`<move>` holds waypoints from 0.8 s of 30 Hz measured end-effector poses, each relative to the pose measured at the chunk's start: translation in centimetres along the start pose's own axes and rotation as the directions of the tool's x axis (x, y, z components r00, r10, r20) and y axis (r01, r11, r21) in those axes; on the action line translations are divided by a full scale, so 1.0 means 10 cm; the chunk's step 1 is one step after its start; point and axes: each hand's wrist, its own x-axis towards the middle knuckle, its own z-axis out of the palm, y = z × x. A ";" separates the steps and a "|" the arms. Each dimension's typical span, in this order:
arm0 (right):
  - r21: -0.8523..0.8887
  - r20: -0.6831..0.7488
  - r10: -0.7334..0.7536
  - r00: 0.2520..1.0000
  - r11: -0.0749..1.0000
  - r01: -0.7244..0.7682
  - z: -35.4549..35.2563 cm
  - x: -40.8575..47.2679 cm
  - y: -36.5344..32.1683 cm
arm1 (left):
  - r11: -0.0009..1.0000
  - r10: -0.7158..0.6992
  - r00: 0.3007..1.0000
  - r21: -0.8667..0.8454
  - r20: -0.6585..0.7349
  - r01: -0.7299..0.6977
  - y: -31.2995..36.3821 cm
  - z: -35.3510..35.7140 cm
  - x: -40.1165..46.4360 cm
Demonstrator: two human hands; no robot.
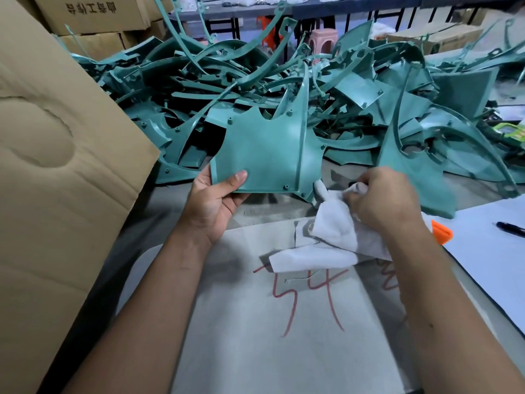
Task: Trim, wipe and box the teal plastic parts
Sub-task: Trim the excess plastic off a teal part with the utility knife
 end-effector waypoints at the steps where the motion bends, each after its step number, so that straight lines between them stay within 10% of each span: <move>1: 0.039 -0.090 -0.020 0.996 0.999 0.024 0.00 -0.02 -0.01 | 1.000 0.004 1.000 -0.020 -0.017 -0.004 0.01 -0.01 0.01; 8: 0.246 -0.294 -0.240 0.925 0.916 0.316 -0.06 -0.33 -0.35 | 0.957 0.040 0.995 -0.282 -0.089 -0.063 0.12 -0.04 0.03; 14: 0.646 0.295 -0.405 0.865 0.752 0.132 -0.15 -0.61 -0.69 | 0.980 -0.050 0.993 -0.195 -0.107 0.029 0.19 -0.12 0.05; 17: 0.814 0.352 -0.448 0.822 0.580 -0.032 -0.20 -0.42 -0.55 | 0.982 -0.068 0.985 -0.183 -0.156 0.039 0.21 -0.12 0.07; 24: 0.351 0.407 -0.438 0.801 0.885 0.306 -0.04 -0.24 -0.28 | 0.972 -0.064 0.971 -0.236 -0.232 0.007 0.21 -0.07 0.10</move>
